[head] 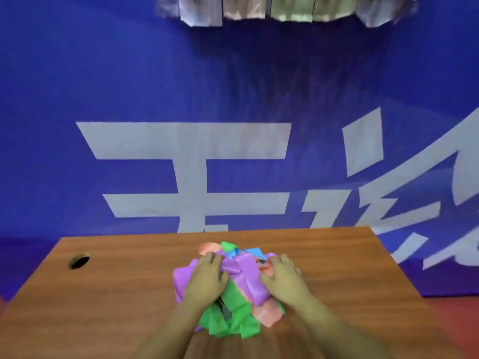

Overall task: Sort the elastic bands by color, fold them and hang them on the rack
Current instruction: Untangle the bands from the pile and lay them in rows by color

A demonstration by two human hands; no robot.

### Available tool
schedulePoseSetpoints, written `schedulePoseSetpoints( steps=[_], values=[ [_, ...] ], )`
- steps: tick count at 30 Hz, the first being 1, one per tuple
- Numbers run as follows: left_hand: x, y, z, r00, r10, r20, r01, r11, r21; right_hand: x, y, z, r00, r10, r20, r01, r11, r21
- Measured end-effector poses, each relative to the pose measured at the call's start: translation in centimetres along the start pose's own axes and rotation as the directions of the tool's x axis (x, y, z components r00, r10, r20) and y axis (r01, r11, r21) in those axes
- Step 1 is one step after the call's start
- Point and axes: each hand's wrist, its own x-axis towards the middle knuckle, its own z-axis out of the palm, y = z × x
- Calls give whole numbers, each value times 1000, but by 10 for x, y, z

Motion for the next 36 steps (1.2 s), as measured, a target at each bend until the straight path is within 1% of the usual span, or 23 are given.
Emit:
schedulePoseSetpoints(
  steps=[3, 6, 8, 11, 13, 17, 19, 22, 24, 25, 28, 29, 32, 34, 36],
  values=[
    [16, 3, 19, 999, 48, -11, -49, 994, -95, 22, -5, 28, 999, -39, -2, 39, 999, 16],
    [26, 4, 37, 997, 76, -26, -80, 974, -212, 35, -4, 56, 997, -50, -57, 51, 998, 31],
    [29, 1, 50, 991, 98, -92, -118, 963, -243, 37, 2, 71, 987, -68, -146, 81, 993, 85],
    [33, 2, 51, 973, 134, -188, -191, 925, -328, 38, 7, 72, 961, -66, -267, 130, 965, 228],
    [28, 6, 51, 962, 159, -222, -232, 904, -360, 32, 7, 71, 939, -80, -334, 182, 941, 286],
    [8, 19, 38, 945, 124, -302, -267, 826, -497, 13, -3, 53, 882, -105, -459, 296, 883, 366],
    [-6, 28, 24, 930, 85, -357, -284, 782, -554, -2, -15, 32, 876, -113, -470, 351, 818, 457],
    [-32, 42, -7, 901, 51, -431, -352, 666, -657, -33, -34, -9, 901, -167, -400, 405, 649, 643],
    [-50, 50, -25, 885, 59, -462, -398, 613, -682, -52, -43, -31, 910, -205, -359, 410, 563, 717],
    [-62, 54, -34, 878, 69, -473, -413, 610, -677, -63, -46, -39, 917, -217, -334, 398, 515, 759],
    [-96, 64, -53, 859, 97, -502, -442, 634, -634, -98, -53, -56, 930, -264, -254, 330, 303, 894],
    [-108, 67, -57, 856, 103, -506, -445, 645, -622, -110, -54, -59, 927, -285, -242, 319, 268, 909],
    [-138, 73, -61, 862, 107, -495, -436, 654, -618, -137, -55, -63, 920, -299, -252, 330, 249, 910],
    [-155, 76, -61, 880, 75, -468, -408, 623, -667, -151, -56, -65, 917, -275, -290, 360, 254, 898],
    [-171, 79, -60, 903, 16, -429, -362, 565, -742, -165, -58, -67, 908, -266, -324, 388, 243, 889]
  ],
)
